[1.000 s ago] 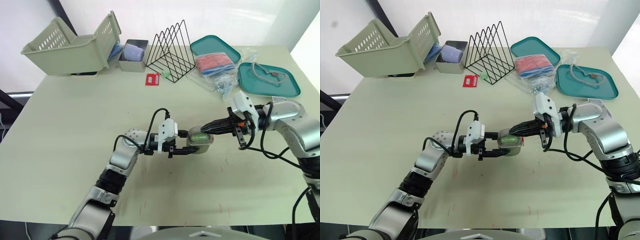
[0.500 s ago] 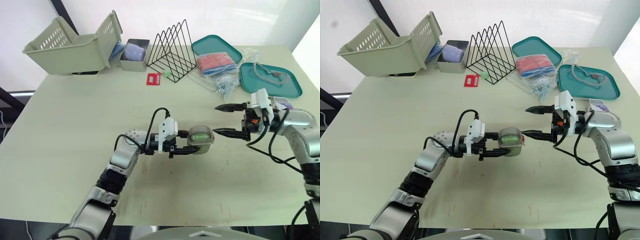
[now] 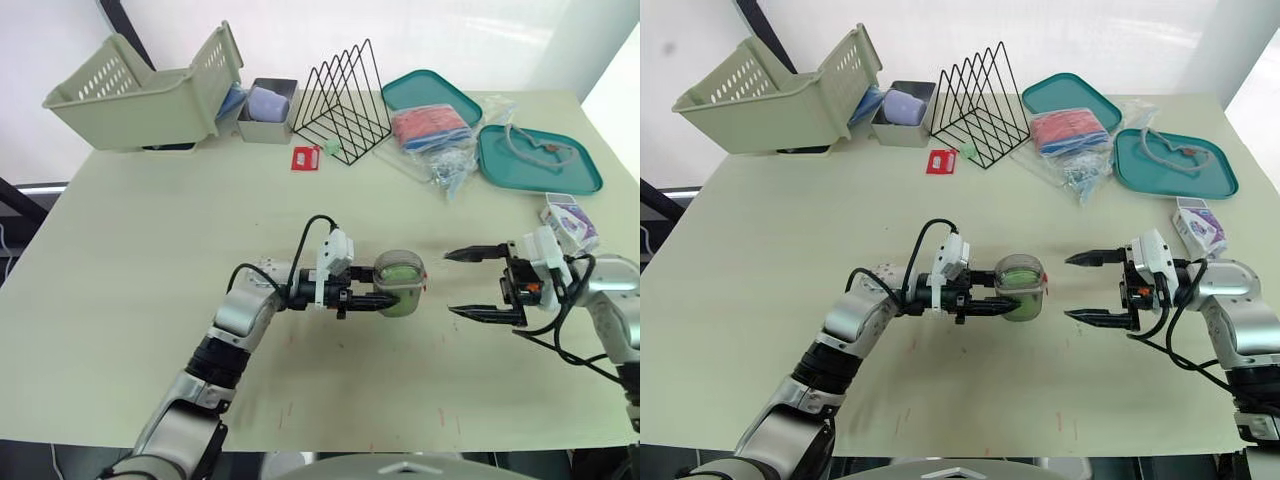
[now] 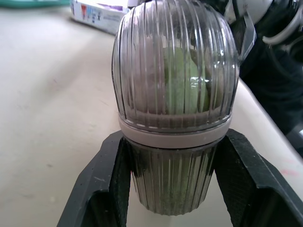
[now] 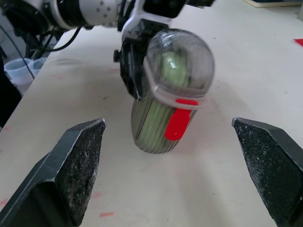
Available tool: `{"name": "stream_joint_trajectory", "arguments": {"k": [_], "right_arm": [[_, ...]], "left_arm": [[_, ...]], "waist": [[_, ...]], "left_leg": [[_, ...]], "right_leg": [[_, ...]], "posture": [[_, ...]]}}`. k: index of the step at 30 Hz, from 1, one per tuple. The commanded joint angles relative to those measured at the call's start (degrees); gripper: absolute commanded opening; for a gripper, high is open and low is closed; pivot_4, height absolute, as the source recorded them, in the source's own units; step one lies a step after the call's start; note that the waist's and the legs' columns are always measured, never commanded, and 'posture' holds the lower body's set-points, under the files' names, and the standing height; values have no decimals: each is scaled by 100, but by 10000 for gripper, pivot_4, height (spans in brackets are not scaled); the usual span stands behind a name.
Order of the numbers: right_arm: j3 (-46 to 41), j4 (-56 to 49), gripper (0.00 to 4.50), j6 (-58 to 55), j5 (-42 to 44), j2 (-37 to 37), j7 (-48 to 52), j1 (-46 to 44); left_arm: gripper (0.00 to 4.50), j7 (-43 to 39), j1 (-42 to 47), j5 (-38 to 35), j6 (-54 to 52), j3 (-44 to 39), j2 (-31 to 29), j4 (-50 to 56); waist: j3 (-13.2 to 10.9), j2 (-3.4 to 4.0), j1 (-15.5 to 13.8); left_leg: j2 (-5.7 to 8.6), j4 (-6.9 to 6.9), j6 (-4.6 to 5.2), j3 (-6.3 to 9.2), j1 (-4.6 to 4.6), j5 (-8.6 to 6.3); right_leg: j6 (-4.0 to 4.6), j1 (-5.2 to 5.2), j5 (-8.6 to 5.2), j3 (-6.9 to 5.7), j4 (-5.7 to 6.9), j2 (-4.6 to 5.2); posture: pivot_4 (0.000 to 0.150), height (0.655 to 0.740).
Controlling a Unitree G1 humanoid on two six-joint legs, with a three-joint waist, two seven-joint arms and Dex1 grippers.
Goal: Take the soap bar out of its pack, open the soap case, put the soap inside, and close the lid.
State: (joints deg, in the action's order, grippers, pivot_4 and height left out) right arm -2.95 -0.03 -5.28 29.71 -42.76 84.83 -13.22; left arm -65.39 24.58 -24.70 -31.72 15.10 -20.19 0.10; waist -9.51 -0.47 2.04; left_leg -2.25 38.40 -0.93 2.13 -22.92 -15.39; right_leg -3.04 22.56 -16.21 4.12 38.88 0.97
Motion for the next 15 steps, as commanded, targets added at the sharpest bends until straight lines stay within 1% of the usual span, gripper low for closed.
{"name": "stream_joint_trajectory", "arguments": {"k": [1,6,9,12,15], "right_arm": [[-120,-138,44843,291,-40,-20,-18,33],[-154,-160,44843,212,104,-3,-53,55],[-210,-136,44843,180,166,-24,-38,112],[-283,-68,44843,215,192,-45,-34,214],[-351,-24,44843,210,205,-82,-58,292]], "left_arm": [[19865,330,85,-632,-1217,-277,-23,464],[19865,926,210,-1327,-3288,-466,-62,600],[19865,1251,325,-1600,-4032,-719,40,509],[19865,1569,527,-1775,-4609,-1035,122,243],[19865,1610,659,-1751,-4632,-1067,12,59]], "waist": [[0,0,10],[0,0,11],[0,0,1],[0,0,-2],[0,0,-1]], "left_leg": [[0,0,0,1,0,0],[-1,0,0,2,1,0],[0,1,0,3,2,0],[0,1,-1,4,2,0],[0,1,-1,4,3,1]], "right_leg": [[0,0,0,0,0,0],[0,-1,0,0,1,0],[0,-4,0,-1,0,1],[0,-4,0,-2,0,1],[0,-4,0,-2,1,0]], "posture": [[1500,7400],[1500,7400],[1500,7400],[1500,7400],[1500,7400]]}}
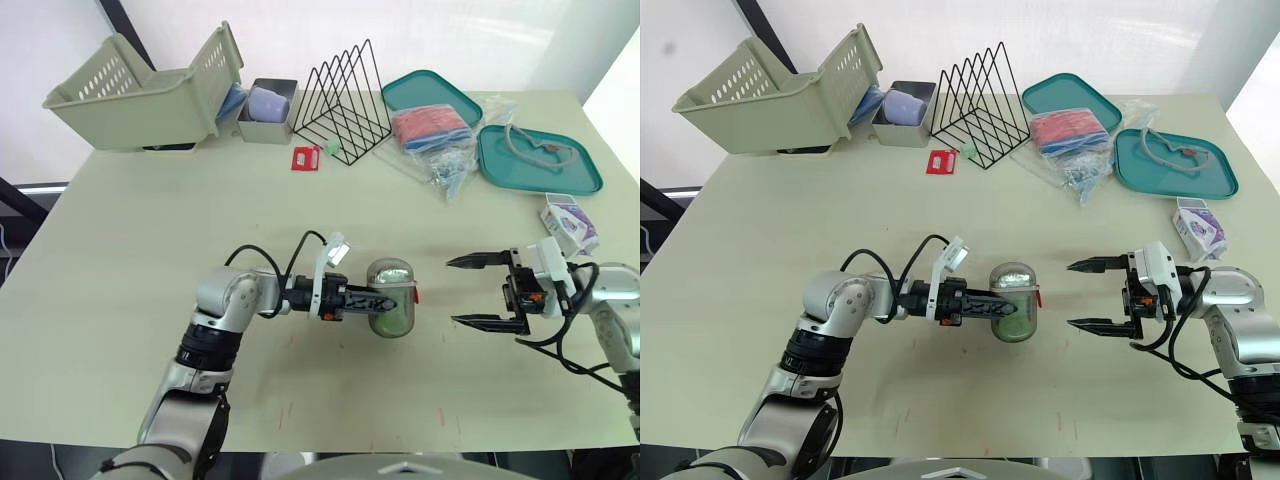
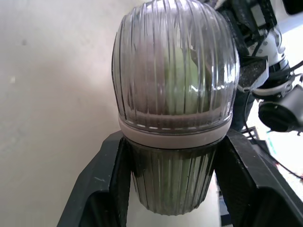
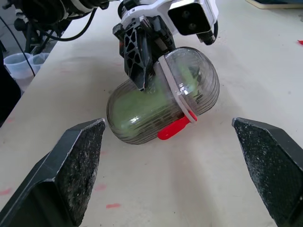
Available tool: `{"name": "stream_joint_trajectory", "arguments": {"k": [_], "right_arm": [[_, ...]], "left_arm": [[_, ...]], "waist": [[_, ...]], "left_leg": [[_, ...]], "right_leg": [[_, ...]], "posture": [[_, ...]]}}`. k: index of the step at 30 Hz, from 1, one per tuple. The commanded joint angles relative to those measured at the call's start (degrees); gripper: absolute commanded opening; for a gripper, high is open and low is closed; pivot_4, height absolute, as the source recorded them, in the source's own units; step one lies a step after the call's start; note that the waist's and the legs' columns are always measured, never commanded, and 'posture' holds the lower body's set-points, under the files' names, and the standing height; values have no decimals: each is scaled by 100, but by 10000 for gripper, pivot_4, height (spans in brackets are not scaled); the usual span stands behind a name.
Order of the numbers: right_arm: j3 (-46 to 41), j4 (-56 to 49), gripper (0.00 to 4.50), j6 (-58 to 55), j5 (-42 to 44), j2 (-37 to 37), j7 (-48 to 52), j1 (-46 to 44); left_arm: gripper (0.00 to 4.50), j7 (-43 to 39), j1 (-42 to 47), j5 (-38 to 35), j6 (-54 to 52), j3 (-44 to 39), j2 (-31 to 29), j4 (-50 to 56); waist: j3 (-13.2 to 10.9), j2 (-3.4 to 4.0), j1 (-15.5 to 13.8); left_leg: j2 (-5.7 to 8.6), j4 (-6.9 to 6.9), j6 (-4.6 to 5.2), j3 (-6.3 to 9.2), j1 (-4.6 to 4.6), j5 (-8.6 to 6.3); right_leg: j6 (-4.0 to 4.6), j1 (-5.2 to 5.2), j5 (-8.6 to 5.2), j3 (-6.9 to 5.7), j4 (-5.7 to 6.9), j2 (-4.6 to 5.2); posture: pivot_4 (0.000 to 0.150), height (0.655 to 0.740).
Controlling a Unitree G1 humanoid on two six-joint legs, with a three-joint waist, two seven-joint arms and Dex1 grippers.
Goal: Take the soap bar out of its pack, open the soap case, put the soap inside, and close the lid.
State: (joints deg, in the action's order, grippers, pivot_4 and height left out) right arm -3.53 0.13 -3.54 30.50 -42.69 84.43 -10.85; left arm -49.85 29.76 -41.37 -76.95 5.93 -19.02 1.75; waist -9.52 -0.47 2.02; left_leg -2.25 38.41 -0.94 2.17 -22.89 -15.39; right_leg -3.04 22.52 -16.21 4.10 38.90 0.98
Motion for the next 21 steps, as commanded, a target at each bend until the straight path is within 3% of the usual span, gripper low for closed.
{"name": "stream_joint_trajectory", "arguments": {"k": [1,17,19,20,21], "right_arm": [[-307,-21,44843,49,124,-100,-15,73],[-240,39,44843,131,-66,-28,-111,99],[-224,38,45000,135,-79,-10,-128,91],[-216,34,45000,128,-82,-2,-137,82],[-209,33,45000,120,-84,5,-144,71]], "left_arm": [[19865,54,172,-83,-107,-143,-144,-150],[19865,-643,491,91,189,868,-892,-567],[30583,-670,553,151,276,901,-917,-688],[32784,-672,570,197,336,922,-946,-706],[39193,-705,572,237,406,947,-987,-703]], "waist": [[0,0,8],[0,1,16],[1,1,13],[0,0,15],[1,1,12]], "left_leg": [[0,0,0,-1,0,0],[0,-1,-3,-3,4,1],[0,-1,-3,-3,4,1],[0,-1,-2,-4,4,1],[1,0,-2,-3,3,1]], "right_leg": [[0,0,0,0,0,0],[1,0,0,3,0,-1],[1,-1,0,3,0,-1],[0,-1,0,3,0,-1],[1,0,0,3,1,-1]], "posture": [[1500,7400],[1500,7400],[1500,7400],[1500,7400],[1500,7400]]}}
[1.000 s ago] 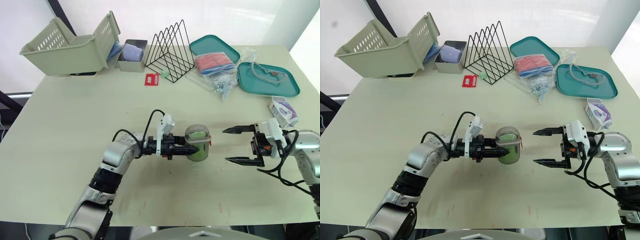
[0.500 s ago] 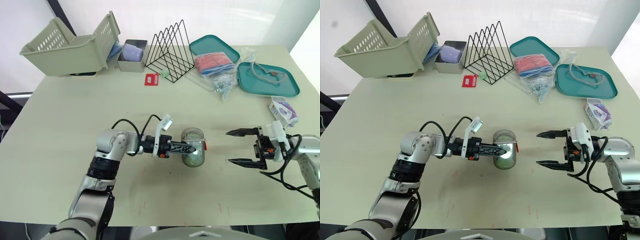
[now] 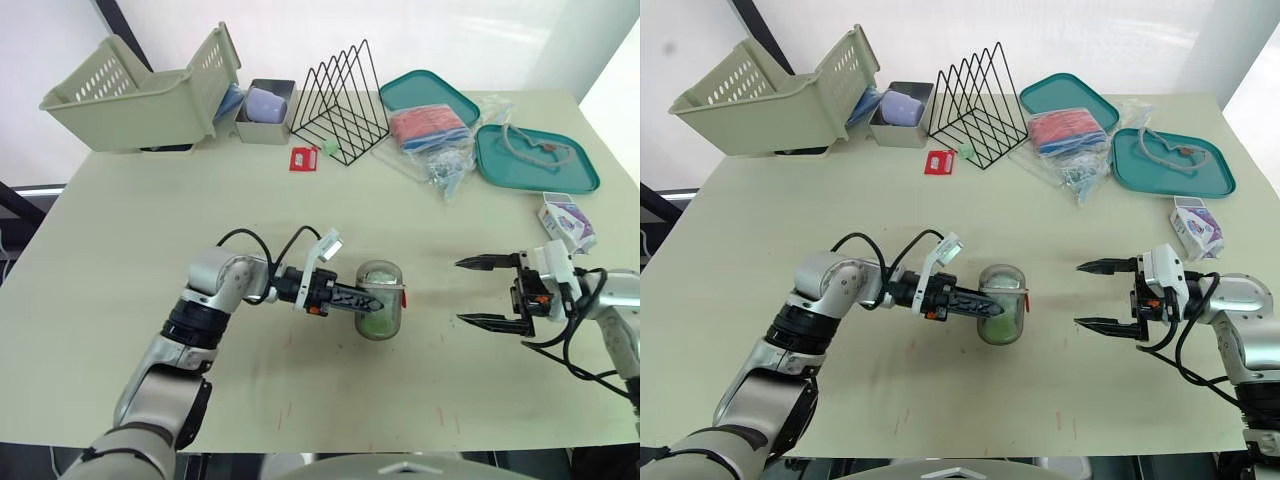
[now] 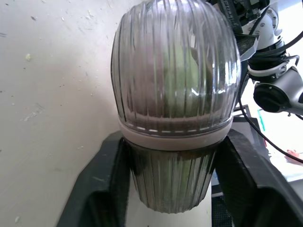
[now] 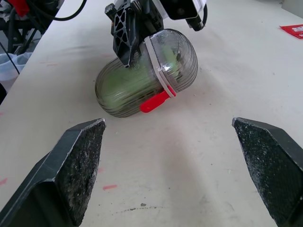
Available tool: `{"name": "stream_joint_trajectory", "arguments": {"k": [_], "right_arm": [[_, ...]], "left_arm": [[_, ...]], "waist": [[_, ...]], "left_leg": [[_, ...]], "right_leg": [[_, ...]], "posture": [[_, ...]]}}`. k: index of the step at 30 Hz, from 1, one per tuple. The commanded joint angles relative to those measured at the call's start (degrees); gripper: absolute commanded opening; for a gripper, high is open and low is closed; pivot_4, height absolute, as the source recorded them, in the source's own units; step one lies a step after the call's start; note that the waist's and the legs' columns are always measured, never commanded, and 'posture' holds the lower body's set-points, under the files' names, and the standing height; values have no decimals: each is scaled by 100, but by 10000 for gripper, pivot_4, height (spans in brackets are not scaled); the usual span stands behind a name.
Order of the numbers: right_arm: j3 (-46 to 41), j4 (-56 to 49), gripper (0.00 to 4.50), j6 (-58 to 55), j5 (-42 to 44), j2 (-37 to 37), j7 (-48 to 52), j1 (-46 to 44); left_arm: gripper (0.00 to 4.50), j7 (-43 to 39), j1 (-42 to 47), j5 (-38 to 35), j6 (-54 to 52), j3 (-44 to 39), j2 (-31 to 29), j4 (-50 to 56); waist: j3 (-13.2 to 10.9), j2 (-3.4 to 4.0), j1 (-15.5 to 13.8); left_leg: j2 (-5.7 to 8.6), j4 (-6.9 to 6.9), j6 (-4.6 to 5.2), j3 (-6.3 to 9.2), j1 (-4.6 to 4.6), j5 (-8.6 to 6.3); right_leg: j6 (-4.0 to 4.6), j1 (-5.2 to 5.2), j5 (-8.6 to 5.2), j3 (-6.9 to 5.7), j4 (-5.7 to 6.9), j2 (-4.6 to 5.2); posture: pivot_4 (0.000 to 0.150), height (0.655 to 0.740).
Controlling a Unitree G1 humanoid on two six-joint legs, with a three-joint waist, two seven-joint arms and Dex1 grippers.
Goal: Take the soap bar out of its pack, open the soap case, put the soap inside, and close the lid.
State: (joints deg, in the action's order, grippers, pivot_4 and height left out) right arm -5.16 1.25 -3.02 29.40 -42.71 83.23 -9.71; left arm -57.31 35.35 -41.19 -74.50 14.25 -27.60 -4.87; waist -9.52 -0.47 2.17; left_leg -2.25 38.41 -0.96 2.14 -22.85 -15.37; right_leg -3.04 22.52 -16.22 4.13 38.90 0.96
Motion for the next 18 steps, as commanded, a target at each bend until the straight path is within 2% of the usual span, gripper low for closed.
{"name": "stream_joint_trajectory", "arguments": {"k": [1,2,7,13,18], "right_arm": [[-40,-79,45000,60,25,11,-27,-52],[-35,-75,45000,53,23,12,-29,-66],[-21,-30,45000,17,19,9,-41,-135],[0,116,45000,-69,-85,6,-218,-272],[48,197,45000,-335,-450,177,-1071,-328]], "left_arm": [[42360,-1,6,250,219,138,-170,-23],[43776,-45,-9,274,279,145,-215,5],[43776,-268,-46,262,499,128,-535,164],[43776,-736,-221,405,1393,-43,-1196,536],[43776,-505,-690,691,2432,-629,-1377,833]], "waist": [[1,2,-5],[1,2,-8],[1,2,12],[1,2,12],[0,2,-16]], "left_leg": [[0,0,0,-1,3,0],[0,0,0,-1,5,0],[0,1,0,0,9,0],[-2,-1,0,-1,9,0],[-2,0,0,-5,3,0]], "right_leg": [[0,-3,0,0,0,1],[0,-5,0,0,0,1],[0,-8,0,0,2,0],[0,-4,0,2,2,-2],[0,-1,0,3,-2,2]], "posture": [[1500,7400],[1500,7400],[1500,7400],[1500,7400],[1500,7400]]}}
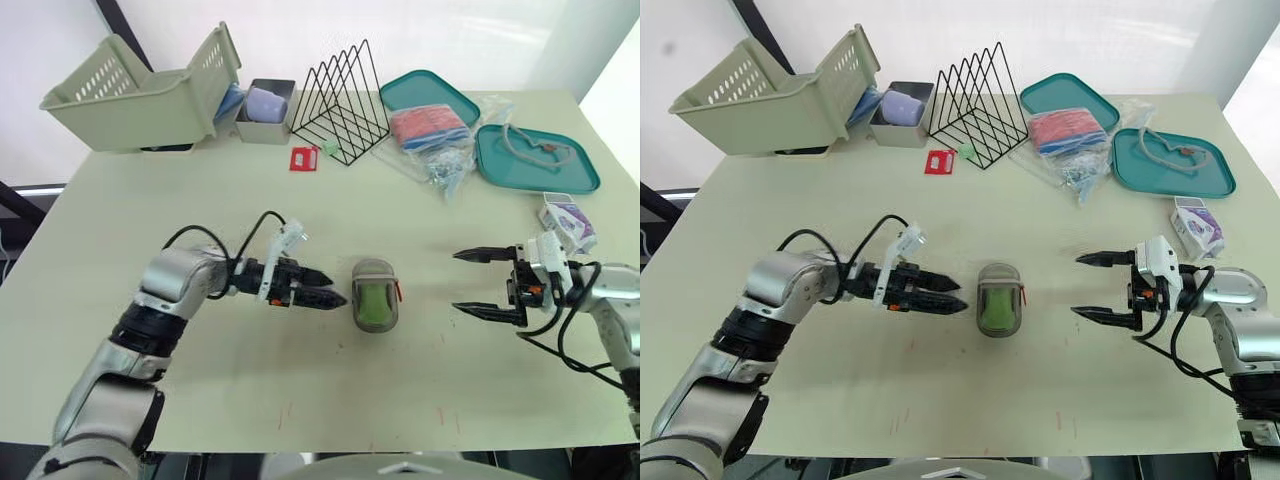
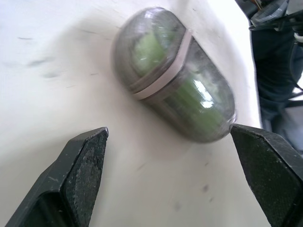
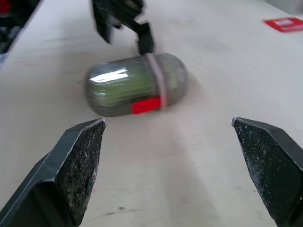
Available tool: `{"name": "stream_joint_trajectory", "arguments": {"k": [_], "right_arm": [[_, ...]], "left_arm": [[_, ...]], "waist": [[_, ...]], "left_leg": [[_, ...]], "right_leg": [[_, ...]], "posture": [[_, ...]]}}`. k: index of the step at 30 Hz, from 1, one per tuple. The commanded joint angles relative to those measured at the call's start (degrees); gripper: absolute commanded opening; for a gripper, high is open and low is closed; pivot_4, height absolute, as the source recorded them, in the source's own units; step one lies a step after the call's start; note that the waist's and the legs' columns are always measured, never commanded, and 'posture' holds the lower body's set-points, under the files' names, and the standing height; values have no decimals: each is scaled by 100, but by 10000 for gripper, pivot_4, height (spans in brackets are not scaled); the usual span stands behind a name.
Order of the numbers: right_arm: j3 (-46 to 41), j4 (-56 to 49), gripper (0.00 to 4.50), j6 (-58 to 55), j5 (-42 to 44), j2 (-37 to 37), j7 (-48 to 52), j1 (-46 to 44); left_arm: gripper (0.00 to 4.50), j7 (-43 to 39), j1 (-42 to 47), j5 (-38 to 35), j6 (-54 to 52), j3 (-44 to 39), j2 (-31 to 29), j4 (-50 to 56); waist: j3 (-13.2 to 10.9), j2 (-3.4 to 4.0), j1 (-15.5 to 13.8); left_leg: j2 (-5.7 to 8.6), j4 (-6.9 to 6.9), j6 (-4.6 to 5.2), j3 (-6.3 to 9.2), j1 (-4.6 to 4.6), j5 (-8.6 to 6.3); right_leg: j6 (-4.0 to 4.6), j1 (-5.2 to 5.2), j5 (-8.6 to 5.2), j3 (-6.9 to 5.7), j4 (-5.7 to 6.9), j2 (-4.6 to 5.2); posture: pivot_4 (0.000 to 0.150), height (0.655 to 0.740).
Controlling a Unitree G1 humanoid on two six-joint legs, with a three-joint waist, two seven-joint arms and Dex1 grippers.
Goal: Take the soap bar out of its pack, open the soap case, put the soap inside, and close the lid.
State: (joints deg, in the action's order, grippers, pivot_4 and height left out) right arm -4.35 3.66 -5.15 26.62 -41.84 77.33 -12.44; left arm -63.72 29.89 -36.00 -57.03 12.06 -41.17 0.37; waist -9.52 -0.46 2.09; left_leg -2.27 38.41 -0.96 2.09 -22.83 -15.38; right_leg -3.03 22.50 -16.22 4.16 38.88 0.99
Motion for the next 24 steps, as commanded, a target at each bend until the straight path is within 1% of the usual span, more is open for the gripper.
{"name": "stream_joint_trajectory", "arguments": {"k": [1,5,7,11,17,22,24], "right_arm": [[-41,-39,45000,-143,-253,154,-693,-62],[-113,23,45000,74,-806,417,-1663,8],[-118,40,45000,-51,-621,441,-1519,19],[-180,64,45000,40,-678,512,-1736,89],[-160,-115,45000,-99,-604,567,-1921,233],[-106,-257,45000,381,-610,676,-1788,422],[-120,-245,45000,451,-619,701,-1809,454]], "left_arm": [[43776,284,-258,279,992,-552,48,362],[43776,1165,-716,670,2262,-1239,574,611],[43776,1466,-991,953,2755,-1370,688,760],[43776,2009,-1518,1242,3308,-1603,972,930],[43776,2404,-2016,1446,3547,-1676,1131,1119],[43776,2601,-2171,1387,3483,-1763,1236,1244],[43776,2601,-2210,1497,3592,-1714,1200,1262]], "waist": [[0,0,-16],[0,0,-63],[0,0,-74],[0,0,-107],[0,0,-132],[0,0,-128],[0,0,-126]], "left_leg": [[0,0,0,0,0,0],[0,1,0,-3,-4,0],[0,1,0,-7,-5,0],[0,-2,0,-10,-3,0],[1,-1,1,-10,-4,-1],[0,-2,1,-9,-4,-1],[0,-2,1,-10,-4,-1]], "right_leg": [[0,0,0,0,1,0],[0,2,0,1,1,3],[-1,3,1,3,-1,5],[0,7,1,9,1,4],[0,6,1,8,2,4],[0,6,1,7,2,4],[-1,6,1,7,1,4]], "posture": [[1500,7400],[1500,7400],[1500,7400],[1500,7400],[1500,7400],[1500,7400],[1500,7400]]}}
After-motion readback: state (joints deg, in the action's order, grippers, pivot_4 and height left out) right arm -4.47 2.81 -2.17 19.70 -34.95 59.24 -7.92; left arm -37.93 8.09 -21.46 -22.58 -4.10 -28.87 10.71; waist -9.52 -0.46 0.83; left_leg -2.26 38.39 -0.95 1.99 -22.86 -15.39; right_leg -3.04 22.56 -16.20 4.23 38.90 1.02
